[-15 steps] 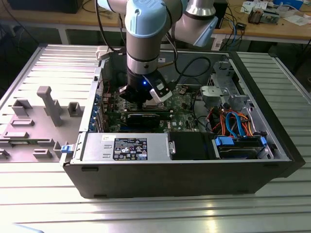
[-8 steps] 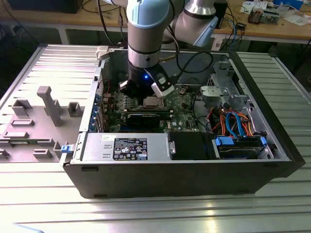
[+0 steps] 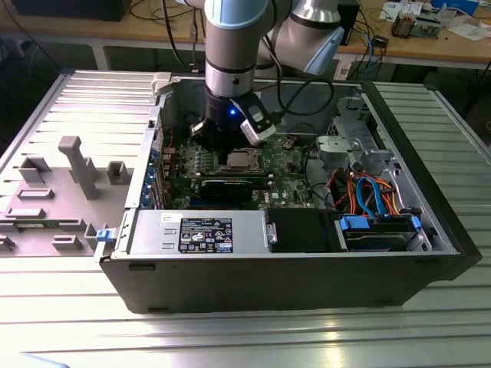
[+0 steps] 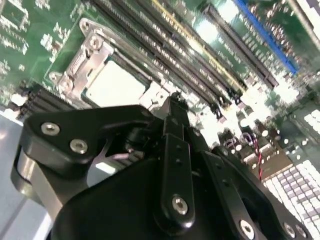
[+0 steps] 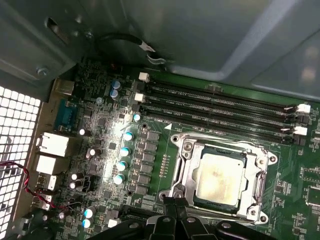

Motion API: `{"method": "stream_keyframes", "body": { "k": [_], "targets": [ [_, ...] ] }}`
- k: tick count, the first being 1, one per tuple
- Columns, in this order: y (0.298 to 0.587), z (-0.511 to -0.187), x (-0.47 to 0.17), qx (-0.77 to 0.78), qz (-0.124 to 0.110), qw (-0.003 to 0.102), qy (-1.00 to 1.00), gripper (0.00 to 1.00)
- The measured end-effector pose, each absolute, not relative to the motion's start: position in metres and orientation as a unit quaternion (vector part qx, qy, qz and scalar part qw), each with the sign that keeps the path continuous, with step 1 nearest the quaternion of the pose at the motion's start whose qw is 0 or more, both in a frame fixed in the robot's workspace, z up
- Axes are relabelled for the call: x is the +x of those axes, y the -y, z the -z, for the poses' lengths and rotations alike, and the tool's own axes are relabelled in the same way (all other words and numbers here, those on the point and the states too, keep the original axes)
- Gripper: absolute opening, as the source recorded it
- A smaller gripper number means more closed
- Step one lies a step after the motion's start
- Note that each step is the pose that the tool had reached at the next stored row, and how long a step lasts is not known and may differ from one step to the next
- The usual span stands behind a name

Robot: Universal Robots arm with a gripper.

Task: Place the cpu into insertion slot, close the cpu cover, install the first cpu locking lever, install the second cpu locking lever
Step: 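Install the second cpu locking lever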

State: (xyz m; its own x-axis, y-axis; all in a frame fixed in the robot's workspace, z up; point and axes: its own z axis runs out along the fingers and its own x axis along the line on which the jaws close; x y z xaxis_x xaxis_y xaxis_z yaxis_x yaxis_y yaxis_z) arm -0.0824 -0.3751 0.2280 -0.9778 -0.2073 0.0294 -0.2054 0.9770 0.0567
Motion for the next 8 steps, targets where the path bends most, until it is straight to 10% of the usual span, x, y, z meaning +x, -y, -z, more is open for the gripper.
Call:
{"method": "stream_keyframes", "body": {
  "k": [8],
  "targets": [
    [0.3715, -0.2281, -0.0800, 0.104, 0.014, 0.020, 0.994, 0.11]
  ]
}}
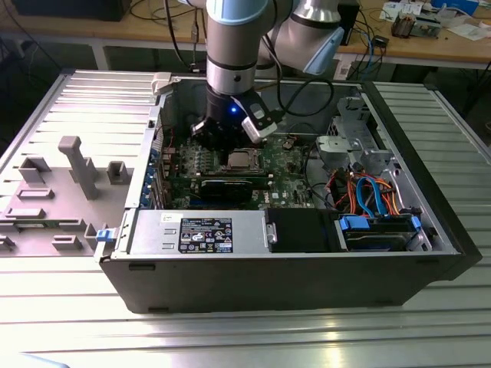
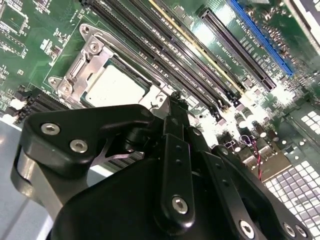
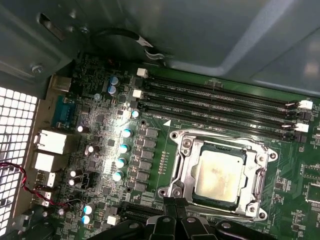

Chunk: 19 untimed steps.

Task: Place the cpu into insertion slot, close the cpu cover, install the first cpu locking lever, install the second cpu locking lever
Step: 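Install the second cpu locking lever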

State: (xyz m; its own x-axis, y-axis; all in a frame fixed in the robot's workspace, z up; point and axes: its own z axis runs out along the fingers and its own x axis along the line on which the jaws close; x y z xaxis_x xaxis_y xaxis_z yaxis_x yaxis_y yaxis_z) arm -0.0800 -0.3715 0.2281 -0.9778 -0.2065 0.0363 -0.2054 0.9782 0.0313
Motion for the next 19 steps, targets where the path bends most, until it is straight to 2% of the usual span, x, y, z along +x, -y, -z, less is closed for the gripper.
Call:
{"method": "stream_keyframes", "body": {
  "k": [19],
  "targets": [
    [0.370, -0.248, -0.076, 0.103, 0.012, 0.021, 0.994, 0.11]
  ]
}}
